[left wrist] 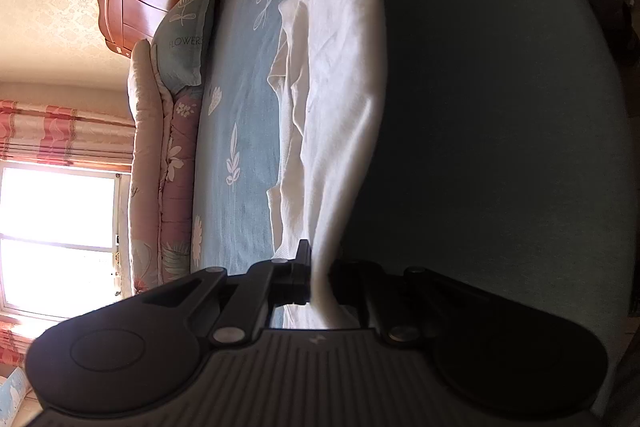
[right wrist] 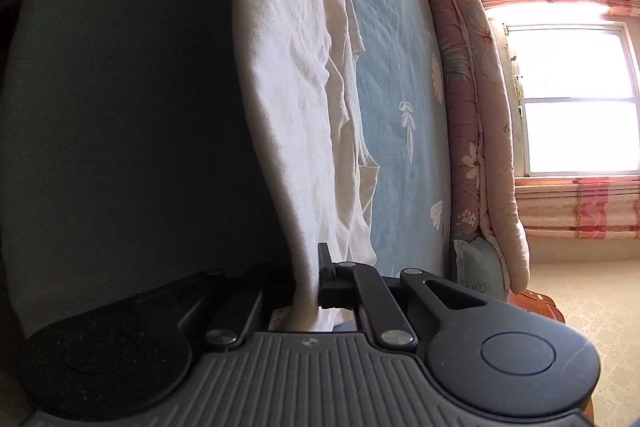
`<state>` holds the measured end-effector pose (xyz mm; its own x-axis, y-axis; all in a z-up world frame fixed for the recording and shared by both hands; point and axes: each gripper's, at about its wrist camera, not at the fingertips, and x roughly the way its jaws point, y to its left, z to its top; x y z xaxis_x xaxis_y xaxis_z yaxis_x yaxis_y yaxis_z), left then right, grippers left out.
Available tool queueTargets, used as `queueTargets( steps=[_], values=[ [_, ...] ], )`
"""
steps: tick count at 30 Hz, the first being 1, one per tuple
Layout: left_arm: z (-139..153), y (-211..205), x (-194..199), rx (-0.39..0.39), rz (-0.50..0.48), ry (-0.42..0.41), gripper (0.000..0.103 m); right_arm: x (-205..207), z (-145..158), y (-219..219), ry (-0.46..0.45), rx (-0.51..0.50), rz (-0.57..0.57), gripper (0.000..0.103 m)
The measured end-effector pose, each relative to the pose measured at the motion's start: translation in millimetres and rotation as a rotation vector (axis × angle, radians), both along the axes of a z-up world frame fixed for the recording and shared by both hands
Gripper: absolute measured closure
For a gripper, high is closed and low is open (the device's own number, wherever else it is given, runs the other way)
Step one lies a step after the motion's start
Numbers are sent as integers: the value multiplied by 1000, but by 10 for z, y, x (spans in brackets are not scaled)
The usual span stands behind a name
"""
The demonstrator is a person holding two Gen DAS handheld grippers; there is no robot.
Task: Fold clothes
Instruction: 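Fold the held edge over and lower it onto the sweatshirt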
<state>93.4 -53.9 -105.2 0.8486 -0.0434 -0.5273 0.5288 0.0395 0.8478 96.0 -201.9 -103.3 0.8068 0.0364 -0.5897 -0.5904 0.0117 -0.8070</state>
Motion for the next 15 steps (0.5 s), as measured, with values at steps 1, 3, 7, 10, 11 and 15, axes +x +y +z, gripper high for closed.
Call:
queueTargets(
  steps=[1,3,7,10,11,15],
  values=[
    [-12,-2,-77,3,-3,5,101,-83,-4,1,9,4,-3,96],
    [-46,-19,-209,11,-9,17,101,-225,-35,-7,30,6,-9,96],
    [-102,-50,-444,10,-13,51,101,-497,-130,-42,68,-15,-4,96],
    [-148,-66,-508,10,-5,82,97,-584,-188,-63,97,-23,-13,96],
    [-167,-71,-518,12,-1,97,93,-586,-207,-70,119,-18,-22,92],
    [-163,-57,-609,0,17,152,91,-603,-237,-122,213,9,-57,76]
  ],
)
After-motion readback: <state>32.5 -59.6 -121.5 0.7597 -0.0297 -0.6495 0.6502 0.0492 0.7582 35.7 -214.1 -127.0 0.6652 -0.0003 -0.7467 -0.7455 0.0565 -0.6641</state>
